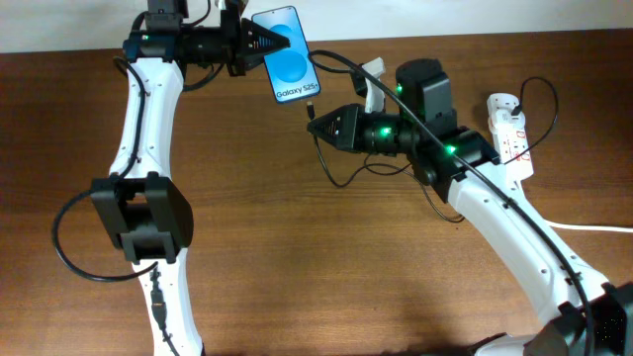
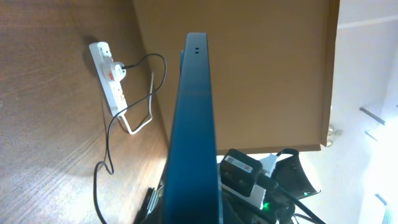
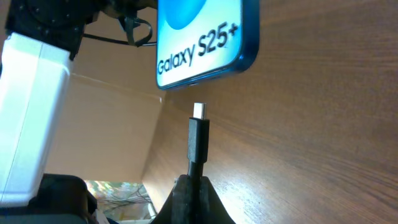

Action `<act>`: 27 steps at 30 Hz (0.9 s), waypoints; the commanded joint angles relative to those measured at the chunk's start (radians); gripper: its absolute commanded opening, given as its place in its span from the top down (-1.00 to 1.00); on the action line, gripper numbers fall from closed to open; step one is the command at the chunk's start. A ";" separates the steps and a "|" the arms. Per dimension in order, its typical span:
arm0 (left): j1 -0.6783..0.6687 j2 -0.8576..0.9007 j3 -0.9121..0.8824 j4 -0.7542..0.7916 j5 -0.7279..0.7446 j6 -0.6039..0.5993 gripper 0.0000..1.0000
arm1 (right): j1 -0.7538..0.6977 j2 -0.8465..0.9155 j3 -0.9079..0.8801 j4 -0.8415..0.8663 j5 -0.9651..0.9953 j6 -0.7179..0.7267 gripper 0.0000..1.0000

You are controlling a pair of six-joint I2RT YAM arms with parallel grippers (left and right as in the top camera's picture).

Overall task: Plug charger to phone and switch on socket
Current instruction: 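Push the cable plug up into the phone's bottom port with the right gripper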

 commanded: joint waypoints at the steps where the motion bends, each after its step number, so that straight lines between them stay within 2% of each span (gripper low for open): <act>1: -0.004 -0.004 0.016 0.018 0.038 -0.010 1.00 | 0.013 0.036 0.002 0.032 -0.018 0.041 0.92; 4: -0.018 -0.004 0.016 0.026 0.033 -0.009 1.00 | 0.024 0.039 0.002 0.073 -0.025 0.041 0.92; 27: 0.002 -0.004 0.016 0.043 0.035 -0.009 1.00 | 0.022 0.039 0.002 0.085 -0.010 0.040 0.92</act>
